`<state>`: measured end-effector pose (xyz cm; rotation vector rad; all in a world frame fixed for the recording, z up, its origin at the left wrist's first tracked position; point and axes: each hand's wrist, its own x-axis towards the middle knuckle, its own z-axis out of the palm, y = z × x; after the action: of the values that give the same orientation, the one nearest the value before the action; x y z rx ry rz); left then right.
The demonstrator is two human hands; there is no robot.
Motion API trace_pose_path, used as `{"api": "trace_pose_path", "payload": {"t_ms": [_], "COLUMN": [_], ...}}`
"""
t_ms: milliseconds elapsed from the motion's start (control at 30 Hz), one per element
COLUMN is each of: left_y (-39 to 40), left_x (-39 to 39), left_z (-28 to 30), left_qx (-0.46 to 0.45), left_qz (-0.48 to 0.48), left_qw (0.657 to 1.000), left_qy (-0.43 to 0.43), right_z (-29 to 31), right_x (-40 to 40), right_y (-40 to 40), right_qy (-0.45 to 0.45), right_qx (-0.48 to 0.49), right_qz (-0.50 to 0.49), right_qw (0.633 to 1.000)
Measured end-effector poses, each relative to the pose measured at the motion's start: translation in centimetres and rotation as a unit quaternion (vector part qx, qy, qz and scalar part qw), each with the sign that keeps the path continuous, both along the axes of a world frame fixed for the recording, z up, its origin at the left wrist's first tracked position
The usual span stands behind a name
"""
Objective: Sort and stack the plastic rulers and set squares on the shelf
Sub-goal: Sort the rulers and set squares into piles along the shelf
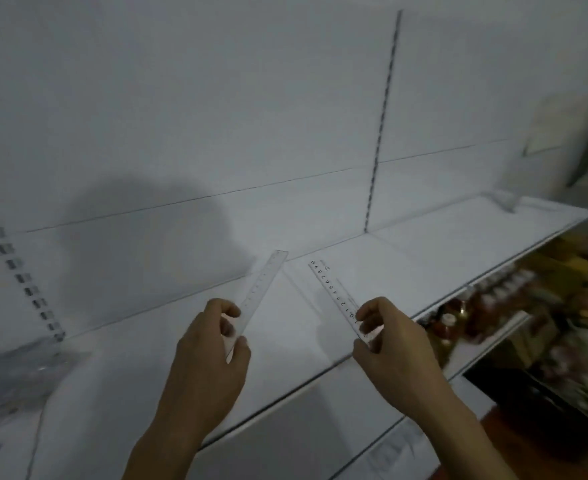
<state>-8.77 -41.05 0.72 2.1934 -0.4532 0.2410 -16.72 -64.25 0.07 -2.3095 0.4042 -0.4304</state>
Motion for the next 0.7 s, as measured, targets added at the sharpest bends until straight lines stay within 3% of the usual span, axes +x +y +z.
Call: {"api": "trace_pose_path", "payload": {"t_ms": [267,533,700], "left_y": [-18.0,-32.8,-42.1], "left_x": [-1.6,-3.1,-2.7], "left_z": [0.2,-0.8,-0.2], "left_qx": [0.03,0.028,0.037], "left_qz": [-0.2,-0.291,-0.323], "left_qw": [0.978,0.956,0.945], "left_qy": [-0.044,-0.034,-0.025], "right_z": [-0.6,-2.2,-2.1], "right_x": [-10.4,-16.8,-15.8], "right_y": [-12.9,-21.8,-28.1], "right_qy": [-0.047,-0.027,-0.028], "right_qx": [-0.017,-0.016,-0.036], "right_qz": [-0.186,-0.347,-0.377], "right_qw": [0.981,0.937,0.925]}}
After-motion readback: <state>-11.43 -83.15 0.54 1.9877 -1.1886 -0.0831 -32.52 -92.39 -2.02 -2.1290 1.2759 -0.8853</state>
